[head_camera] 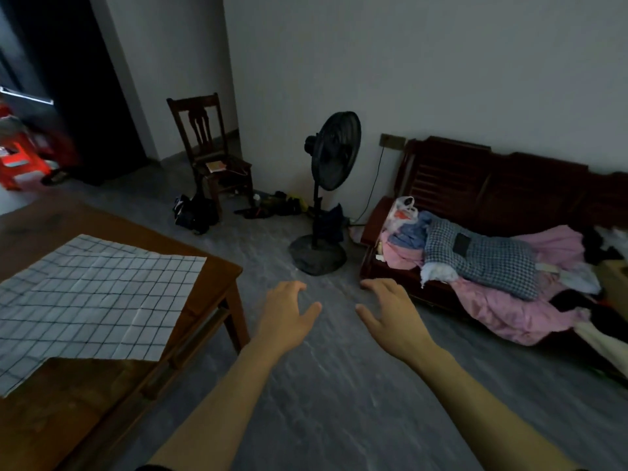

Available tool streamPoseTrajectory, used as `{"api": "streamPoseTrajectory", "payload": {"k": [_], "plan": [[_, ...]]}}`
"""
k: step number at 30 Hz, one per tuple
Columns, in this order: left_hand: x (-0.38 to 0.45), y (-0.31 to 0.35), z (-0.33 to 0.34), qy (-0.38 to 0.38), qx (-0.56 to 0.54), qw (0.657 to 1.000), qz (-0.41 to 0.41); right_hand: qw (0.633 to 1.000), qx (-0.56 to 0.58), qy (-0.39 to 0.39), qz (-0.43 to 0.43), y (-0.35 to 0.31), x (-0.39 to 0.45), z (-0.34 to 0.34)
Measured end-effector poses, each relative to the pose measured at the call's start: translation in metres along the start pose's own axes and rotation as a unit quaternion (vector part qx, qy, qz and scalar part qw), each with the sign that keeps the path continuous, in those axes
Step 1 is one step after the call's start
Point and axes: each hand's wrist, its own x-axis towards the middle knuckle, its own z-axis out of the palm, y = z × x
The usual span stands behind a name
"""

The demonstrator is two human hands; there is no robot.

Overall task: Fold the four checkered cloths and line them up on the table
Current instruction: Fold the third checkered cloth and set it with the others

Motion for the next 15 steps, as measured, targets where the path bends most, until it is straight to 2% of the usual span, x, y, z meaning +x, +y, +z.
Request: {"api": "streamPoseTrajectory", "payload": {"k": [6,15], "plan": [[0.111,-0.002,0.000,0.011,-0.021,1.000,0.017,1.000,-0.013,0.008,0.002,0.017,0.107,-0.009],[0.232,-0.034,-0.019,0.017,0.017,0.999,-0.033,0.999,0.029,0.002,-0.031,0.036,0.253,0.020]]}}
